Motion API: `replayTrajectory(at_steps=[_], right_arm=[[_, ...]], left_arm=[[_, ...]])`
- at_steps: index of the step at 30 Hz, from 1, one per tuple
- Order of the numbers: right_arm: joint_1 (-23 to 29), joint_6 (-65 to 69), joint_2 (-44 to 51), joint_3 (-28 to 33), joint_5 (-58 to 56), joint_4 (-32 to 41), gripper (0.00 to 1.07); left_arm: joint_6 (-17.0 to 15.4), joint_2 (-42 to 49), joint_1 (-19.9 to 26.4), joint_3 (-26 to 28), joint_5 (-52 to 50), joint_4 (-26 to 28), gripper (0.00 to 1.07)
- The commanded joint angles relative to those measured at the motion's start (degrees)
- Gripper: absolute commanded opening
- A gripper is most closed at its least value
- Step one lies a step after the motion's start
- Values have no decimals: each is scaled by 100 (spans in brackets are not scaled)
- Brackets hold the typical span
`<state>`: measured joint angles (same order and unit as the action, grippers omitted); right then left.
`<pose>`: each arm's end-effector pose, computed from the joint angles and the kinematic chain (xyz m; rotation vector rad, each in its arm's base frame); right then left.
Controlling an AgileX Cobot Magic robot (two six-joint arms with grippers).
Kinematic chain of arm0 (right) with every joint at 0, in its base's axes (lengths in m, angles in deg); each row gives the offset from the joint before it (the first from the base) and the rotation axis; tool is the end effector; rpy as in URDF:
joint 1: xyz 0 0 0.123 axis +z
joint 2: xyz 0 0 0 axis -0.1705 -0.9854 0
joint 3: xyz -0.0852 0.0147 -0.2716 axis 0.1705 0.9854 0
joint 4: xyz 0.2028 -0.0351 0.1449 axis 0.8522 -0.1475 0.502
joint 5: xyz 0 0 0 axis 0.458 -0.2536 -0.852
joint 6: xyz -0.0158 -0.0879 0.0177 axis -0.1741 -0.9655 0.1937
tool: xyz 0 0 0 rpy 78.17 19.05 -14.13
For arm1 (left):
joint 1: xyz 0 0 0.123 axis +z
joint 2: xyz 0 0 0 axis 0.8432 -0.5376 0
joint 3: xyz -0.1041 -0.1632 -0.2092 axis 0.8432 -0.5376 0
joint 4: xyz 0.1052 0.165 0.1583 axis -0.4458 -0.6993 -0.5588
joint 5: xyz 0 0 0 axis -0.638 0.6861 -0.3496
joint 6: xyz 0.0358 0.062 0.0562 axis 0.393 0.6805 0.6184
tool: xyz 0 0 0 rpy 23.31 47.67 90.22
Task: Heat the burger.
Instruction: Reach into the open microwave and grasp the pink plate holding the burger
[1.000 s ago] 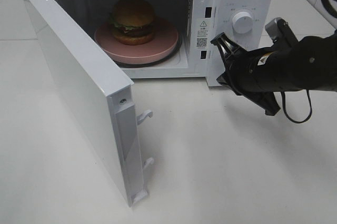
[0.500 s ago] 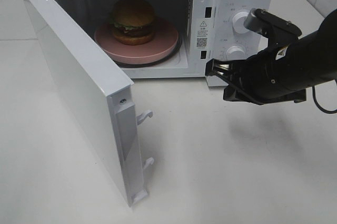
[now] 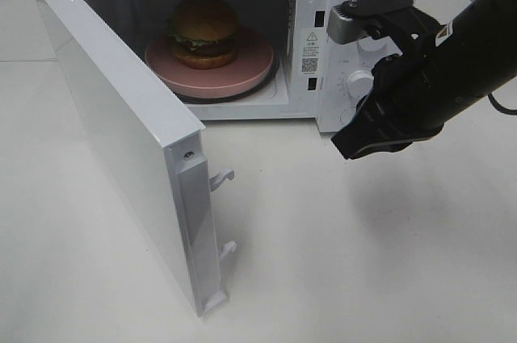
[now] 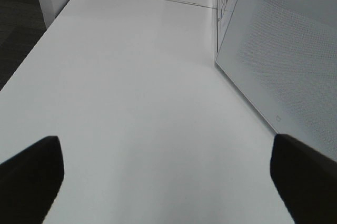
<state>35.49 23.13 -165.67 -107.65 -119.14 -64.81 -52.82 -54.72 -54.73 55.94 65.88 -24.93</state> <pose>0.2570 0.1386 0.2307 -0.9308 2.4786 0.2701 -0.0085 -0.0003 0.2826 -0.1648 2.0180 -0.0426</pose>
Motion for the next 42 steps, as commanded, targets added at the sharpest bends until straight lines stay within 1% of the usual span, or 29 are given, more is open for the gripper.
replayTrajectory(at_steps=[1,4,5,7,8,10,11,13,17,18,19,21,22,23,24,25,26,27,28,29,30,31,32,33,34,35,37,42], right_arm=[[-11,-1558,63,-223,-407,-407,4],[-11,-2240,63,-258,-384,-636,6],[-11,-2240,63,-258,-384,-636,6],[-11,-3455,63,-258,-361,-1037,7],[-11,-3455,63,-258,-361,-1037,7],[-11,-4223,63,-258,-361,-1301,8],[-11,-4223,63,-258,-361,-1301,8],[-11,-4607,63,-258,-304,-1530,8],[-11,-4635,63,-258,-235,-1713,10],[-11,-4635,63,-258,-235,-1759,12],[-11,-4635,63,-258,-235,-1759,12],[-11,-4595,63,-258,-189,-1811,19],[-11,-4595,63,-258,-189,-1811,19],[-11,-4544,63,-258,-86,-1816,27],[-11,-4458,63,-258,-23,-1816,32],[-11,-4458,63,-258,-23,-1816,32],[-11,-4114,63,-258,166,-1828,46],[-11,-3902,63,-258,246,-1839,54],[-11,-3902,63,-258,246,-1839,54],[-11,-3507,63,-258,384,-1856,68],[-11,-3507,63,-258,384,-1856,68],[-11,-3237,63,-258,470,-1942,81],[6,-3146,63,-258,498,-2011,88],[6,-3146,63,-258,498,-2011,88],[92,-3025,63,-258,510,-2240,96],[143,-2985,63,-258,521,-2332,98],[229,-2934,40,-281,527,-2406,99],[390,-2807,-138,-464,481,-2521,97]], left_arm=[[0,23,0,11,-17,34,100],[0,23,0,11,-17,34,100],[0,23,0,11,-17,34,100],[0,23,0,11,-17,34,100],[0,23,0,11,-17,34,100],[0,23,0,11,-17,34,100],[0,23,0,11,-17,34,100],[0,23,0,11,-17,34,100],[0,23,0,11,-17,34,100],[0,23,0,11,-17,34,100],[0,23,0,11,-17,34,100],[0,23,0,11,-17,34,100],[0,23,0,11,-17,34,100],[0,23,0,11,-17,34,100],[0,23,0,11,-17,34,100],[0,23,0,11,-17,34,100],[0,23,0,11,-17,34,100],[0,23,0,11,-17,34,100],[0,23,0,11,-17,34,100],[0,23,0,11,-17,34,100],[0,23,0,11,-17,34,100],[0,23,0,11,-17,34,100],[0,23,0,11,-17,34,100],[0,23,0,11,-17,34,100],[0,23,0,11,-17,34,100],[0,23,0,11,-17,34,100],[0,23,0,11,-17,34,100],[0,23,0,11,-17,34,100]])
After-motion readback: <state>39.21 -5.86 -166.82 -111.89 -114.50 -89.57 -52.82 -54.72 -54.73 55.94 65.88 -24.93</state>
